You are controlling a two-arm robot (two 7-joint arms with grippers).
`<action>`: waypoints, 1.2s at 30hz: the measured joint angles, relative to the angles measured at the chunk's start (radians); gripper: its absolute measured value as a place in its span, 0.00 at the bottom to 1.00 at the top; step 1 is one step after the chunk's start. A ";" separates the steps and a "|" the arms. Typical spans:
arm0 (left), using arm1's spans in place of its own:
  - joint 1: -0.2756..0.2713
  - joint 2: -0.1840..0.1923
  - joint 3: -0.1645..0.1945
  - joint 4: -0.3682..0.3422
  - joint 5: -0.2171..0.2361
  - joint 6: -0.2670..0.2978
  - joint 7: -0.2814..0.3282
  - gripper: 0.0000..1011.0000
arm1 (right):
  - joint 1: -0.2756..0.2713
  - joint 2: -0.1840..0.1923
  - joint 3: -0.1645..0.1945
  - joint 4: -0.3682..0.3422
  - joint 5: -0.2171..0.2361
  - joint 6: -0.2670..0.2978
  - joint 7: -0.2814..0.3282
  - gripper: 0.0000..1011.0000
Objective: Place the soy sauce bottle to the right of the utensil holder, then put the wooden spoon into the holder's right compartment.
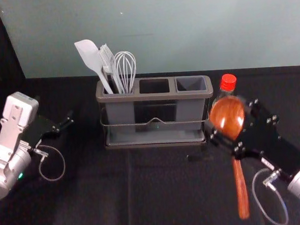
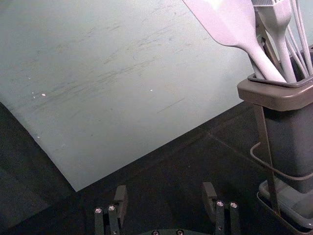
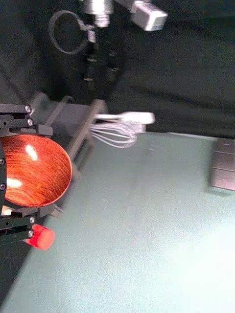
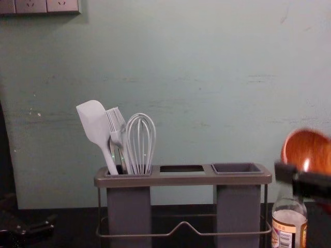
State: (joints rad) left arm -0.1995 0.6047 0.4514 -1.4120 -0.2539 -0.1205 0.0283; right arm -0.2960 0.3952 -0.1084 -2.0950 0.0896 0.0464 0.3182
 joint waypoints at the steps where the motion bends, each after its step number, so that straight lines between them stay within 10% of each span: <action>1: 0.000 0.000 0.000 0.000 0.000 0.000 0.000 0.99 | 0.000 -0.001 0.001 -0.002 0.000 -0.017 -0.004 0.83; 20: 0.000 0.000 0.000 0.000 0.000 0.000 0.000 0.99 | 0.042 -0.108 0.041 0.056 -0.023 -0.578 -0.075 0.83; 36: 0.000 0.000 0.000 0.000 0.000 0.000 0.000 0.99 | 0.228 -0.049 0.025 0.181 0.030 -0.585 0.060 0.83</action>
State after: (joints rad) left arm -0.1996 0.6047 0.4514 -1.4120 -0.2539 -0.1205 0.0283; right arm -0.0676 0.3460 -0.0834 -1.9140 0.1198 -0.5391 0.3781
